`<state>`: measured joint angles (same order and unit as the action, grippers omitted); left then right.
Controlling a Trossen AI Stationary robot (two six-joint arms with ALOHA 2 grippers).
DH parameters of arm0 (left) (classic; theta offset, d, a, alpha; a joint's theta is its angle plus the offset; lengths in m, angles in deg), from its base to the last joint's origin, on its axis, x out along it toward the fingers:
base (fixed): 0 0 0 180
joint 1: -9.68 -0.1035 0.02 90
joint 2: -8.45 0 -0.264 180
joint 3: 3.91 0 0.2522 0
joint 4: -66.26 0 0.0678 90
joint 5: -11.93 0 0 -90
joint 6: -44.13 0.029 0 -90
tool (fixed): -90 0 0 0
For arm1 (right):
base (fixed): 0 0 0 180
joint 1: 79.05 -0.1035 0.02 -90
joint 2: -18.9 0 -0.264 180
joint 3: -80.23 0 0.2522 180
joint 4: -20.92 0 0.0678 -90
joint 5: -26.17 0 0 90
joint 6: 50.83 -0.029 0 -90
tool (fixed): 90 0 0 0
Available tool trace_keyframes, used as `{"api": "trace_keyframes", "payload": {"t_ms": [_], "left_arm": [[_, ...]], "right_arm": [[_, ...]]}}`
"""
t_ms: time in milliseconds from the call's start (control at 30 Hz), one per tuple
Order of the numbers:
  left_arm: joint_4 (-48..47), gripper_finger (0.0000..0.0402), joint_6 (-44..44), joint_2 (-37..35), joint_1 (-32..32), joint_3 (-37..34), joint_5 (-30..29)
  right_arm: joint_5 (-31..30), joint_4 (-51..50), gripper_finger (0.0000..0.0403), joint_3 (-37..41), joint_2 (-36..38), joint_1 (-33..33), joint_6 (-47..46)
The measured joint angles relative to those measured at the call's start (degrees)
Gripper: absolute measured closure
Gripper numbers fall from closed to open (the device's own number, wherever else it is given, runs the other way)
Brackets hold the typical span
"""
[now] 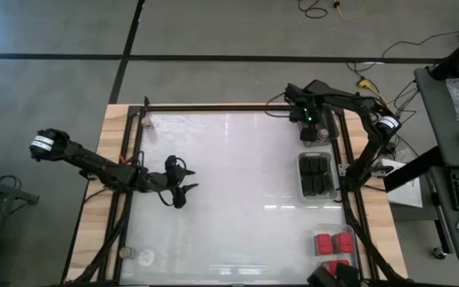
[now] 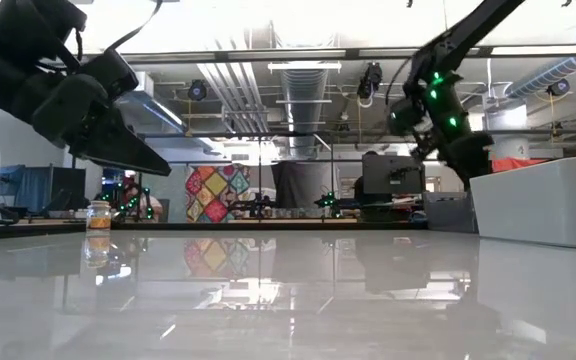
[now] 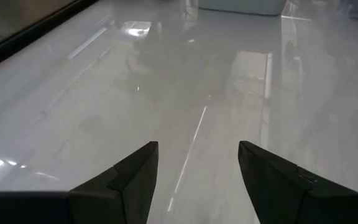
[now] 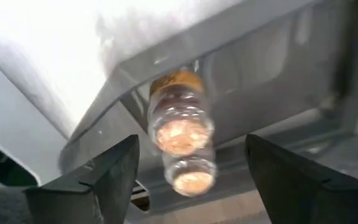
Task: Sort spices by type
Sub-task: Put the brown seasoning bottle into the black bin
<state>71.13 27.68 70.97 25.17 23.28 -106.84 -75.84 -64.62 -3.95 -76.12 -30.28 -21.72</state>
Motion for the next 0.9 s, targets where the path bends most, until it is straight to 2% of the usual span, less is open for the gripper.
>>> {"api": "trace_keyframes", "payload": {"t_ms": [100, 167, 300, 433, 500, 600, 733, 900], "left_arm": [[-1.93, 0.0194, 0.46, -1.28, 0.05, 0.68, 0.8], [-8.02, 0.0194, -0.37, -2.89, 0.02, 2.59, 0.83], [-32.14, 0.0194, -6.69, -6.67, -1.87, 9.98, 1.98], [-54.21, 0.0194, -11.49, -8.75, -7.85, 17.71, 2.68], [-60.2, 0.0194, -11.41, -9.48, -12.6, 20.79, 2.91], [-61.89, 0.0194, -8.3, -9.94, -21.53, 23.5, 5.91], [-61.07, 0.0194, -2.37, -8.55, -35.96, 24.78, 16.6], [-63.63, 0.0194, 14.32, -2.16, -52.37, 30.75, 26.55]], "right_arm": [[-0.01, -1.05, 0.0112, -3.61, 1.17, -1.3, -0.02], [-0.06, -1.34, 0.0106, -6.31, 1.87, -2.35, -0.87], [0.1, -0.76, 0.0099, -11.33, 4.46, -6.16, -4.64], [5.79, 2.63, 0.0092, -12.69, 9.0, -13.35, -9.24], [8.55, 6.83, 0.0089, -11.85, 11.92, -17.76, -11.48], [9.98, 14.14, 0.0084, -8.98, 16.01, -25.25, -14.35], [10.18, 21.94, 0.008, -3.57, 20.82, -35.57, -19.87], [7.25, 27.53, 0.0087, 2.87, 24.38, -47.93, -27.77]]}}
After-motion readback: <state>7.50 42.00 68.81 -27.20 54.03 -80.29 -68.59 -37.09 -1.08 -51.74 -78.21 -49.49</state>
